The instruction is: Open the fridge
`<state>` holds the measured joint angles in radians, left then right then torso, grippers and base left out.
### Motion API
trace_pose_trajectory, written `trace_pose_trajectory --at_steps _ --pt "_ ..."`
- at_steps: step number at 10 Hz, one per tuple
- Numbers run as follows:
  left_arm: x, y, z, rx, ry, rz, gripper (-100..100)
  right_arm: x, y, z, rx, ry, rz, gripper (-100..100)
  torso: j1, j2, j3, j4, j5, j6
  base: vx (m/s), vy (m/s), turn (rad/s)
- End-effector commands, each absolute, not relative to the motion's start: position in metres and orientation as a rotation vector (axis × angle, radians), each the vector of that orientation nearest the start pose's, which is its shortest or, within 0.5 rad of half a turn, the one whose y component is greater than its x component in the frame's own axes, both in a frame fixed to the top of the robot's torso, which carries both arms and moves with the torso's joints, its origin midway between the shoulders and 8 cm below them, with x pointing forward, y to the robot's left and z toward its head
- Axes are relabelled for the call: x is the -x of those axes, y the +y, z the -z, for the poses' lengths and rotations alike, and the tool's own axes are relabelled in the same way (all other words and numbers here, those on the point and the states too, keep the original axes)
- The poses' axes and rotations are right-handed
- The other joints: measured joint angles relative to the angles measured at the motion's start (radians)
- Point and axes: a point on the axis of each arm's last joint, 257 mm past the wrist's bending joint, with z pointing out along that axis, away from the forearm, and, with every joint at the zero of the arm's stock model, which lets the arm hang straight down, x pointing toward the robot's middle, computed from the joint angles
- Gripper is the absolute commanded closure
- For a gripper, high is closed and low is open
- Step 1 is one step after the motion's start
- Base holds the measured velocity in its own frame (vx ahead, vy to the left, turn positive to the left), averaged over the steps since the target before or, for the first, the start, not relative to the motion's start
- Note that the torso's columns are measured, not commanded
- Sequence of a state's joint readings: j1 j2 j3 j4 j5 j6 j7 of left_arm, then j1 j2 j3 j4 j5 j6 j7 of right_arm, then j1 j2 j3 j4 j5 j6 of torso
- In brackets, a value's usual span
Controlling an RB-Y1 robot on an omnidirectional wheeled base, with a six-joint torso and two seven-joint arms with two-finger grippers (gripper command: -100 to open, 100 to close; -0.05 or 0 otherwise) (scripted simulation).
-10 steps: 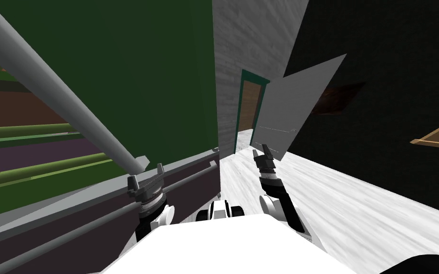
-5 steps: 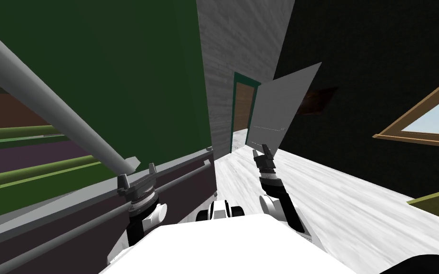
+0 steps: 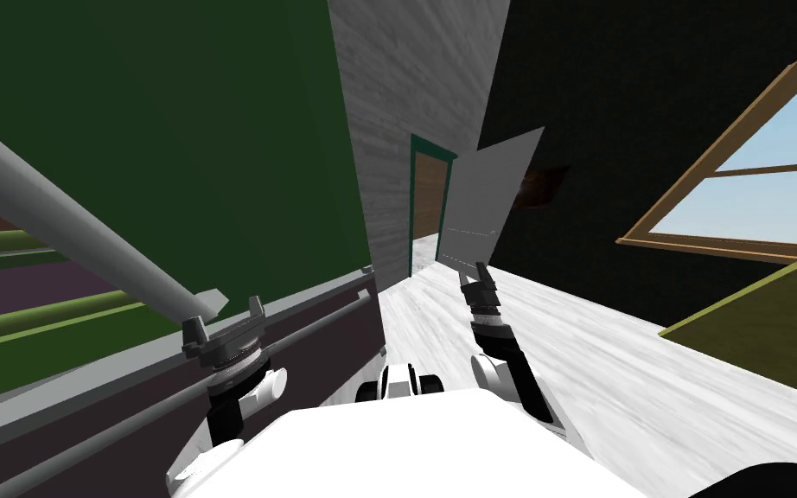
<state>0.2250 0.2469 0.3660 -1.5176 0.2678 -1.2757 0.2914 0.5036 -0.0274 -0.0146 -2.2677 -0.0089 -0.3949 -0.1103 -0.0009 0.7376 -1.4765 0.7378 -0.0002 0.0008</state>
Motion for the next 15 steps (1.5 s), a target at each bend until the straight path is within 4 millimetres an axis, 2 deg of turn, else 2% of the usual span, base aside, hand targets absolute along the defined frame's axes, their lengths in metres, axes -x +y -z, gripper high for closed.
trace_pose_trajectory --at_steps 1,3,4,7,8,9,10,11,12,13,14,15 --pt "-0.292 0.487 0.017 0.443 0.226 1.355 -100 -0.362 -0.288 0.003 -0.788 0.676 -1.362 0 0.002 -0.001 0.000 0.000 0.000 -0.001 -0.051 -0.079 -0.165" --pt "-0.284 0.498 0.012 0.432 0.214 1.321 -100 -0.362 -0.288 0.003 -0.788 0.676 -1.362 0 0.001 -0.002 -0.001 0.000 0.000 0.000 -0.025 -0.047 -0.050" --pt "-0.283 0.516 0.009 0.442 0.199 1.314 -100 -0.362 -0.288 0.003 -0.788 0.676 -1.362 0 0.003 -0.003 -0.001 -0.001 0.001 -0.001 -0.028 -0.066 -0.164" --pt "-0.268 0.546 -0.001 0.439 0.162 1.266 -100 -0.362 -0.288 0.003 -0.788 0.676 -1.362 0 0.000 -0.002 -0.002 0.000 -0.002 0.003 -0.043 -0.077 -0.146" --pt "-0.272 0.539 0.004 0.444 0.170 1.278 -100 -0.362 -0.288 0.003 -0.788 0.676 -1.362 0 0.001 -0.003 -0.002 0.000 -0.001 0.001 -0.017 -0.025 -0.005" --pt "-0.277 0.522 0.006 0.435 0.190 1.293 100 -0.362 -0.288 0.003 -0.788 0.676 -1.362 0 0.003 -0.003 -0.002 -0.001 0.000 -0.001 0.038 0.051 0.209" --pt "-0.276 0.507 0.008 0.423 0.203 1.292 100 -0.362 -0.288 0.003 -0.788 0.676 -1.362 0 0.007 -0.004 -0.002 -0.001 0.002 -0.002 0.100 0.119 0.377" --pt "-0.283 0.498 0.012 0.432 0.214 1.320 100 -0.362 -0.288 0.003 -0.788 0.676 -1.361 0 0.011 -0.004 -0.002 0.000 0.002 -0.005 0.067 0.099 0.103" --pt "-0.281 0.483 0.013 0.420 0.222 1.318 100 -0.362 -0.288 0.003 -0.788 0.676 -1.362 0 0.013 -0.001 -0.001 0.000 0.004 -0.002 0.044 0.115 0.154" --pt "-0.288 0.473 0.017 0.429 0.232 1.349 100 -0.362 -0.288 0.003 -0.788 0.676 -1.362 0 0.012 0.000 0.000 0.000 0.004 -0.002 0.038 0.080 0.089" --pt "-0.285 0.459 0.019 0.417 0.238 1.348 100 -0.362 -0.288 0.003 -0.788 0.676 -1.362 0 0.013 -0.003 -0.001 -0.002 0.005 -0.001 0.049 0.085 0.154" --pt "-0.291 0.450 0.022 0.426 0.246 1.376 100 -0.362 -0.288 0.003 -0.788 0.676 -1.362 0 0.014 -0.004 -0.002 -0.002 0.006 -0.003 0.046 0.075 0.109"
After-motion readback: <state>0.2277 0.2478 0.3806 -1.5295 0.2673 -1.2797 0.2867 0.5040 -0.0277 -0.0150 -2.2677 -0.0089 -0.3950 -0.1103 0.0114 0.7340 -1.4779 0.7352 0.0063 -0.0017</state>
